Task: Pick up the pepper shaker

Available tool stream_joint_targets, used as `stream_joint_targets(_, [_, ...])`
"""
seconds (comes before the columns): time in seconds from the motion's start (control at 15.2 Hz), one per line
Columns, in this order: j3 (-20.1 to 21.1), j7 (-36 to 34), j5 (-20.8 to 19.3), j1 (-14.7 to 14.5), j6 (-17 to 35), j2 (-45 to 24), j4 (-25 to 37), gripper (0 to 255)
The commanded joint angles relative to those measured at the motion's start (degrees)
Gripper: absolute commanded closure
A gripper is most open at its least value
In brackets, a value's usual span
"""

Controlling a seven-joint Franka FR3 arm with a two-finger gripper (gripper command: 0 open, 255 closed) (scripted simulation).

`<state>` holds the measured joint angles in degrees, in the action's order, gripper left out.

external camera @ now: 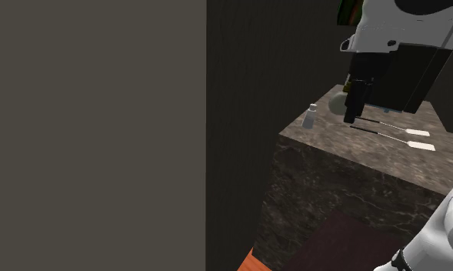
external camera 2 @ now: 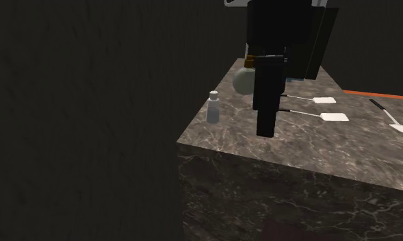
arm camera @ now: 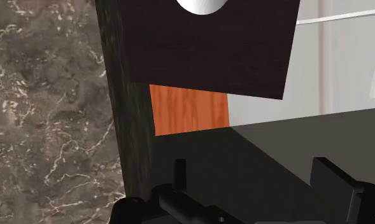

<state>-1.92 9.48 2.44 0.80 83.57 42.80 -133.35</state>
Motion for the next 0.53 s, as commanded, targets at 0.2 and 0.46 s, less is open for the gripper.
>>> stream_joint_targets(0.2, [-2.82, 3.27, -1.75, 0.81, 3.68, -3.84, 1.15, 0])
stream_joint_targets(0.46, [-6.47, 7.56, -3.29, 1.67, 8.30, -9.62, 3.67, 0])
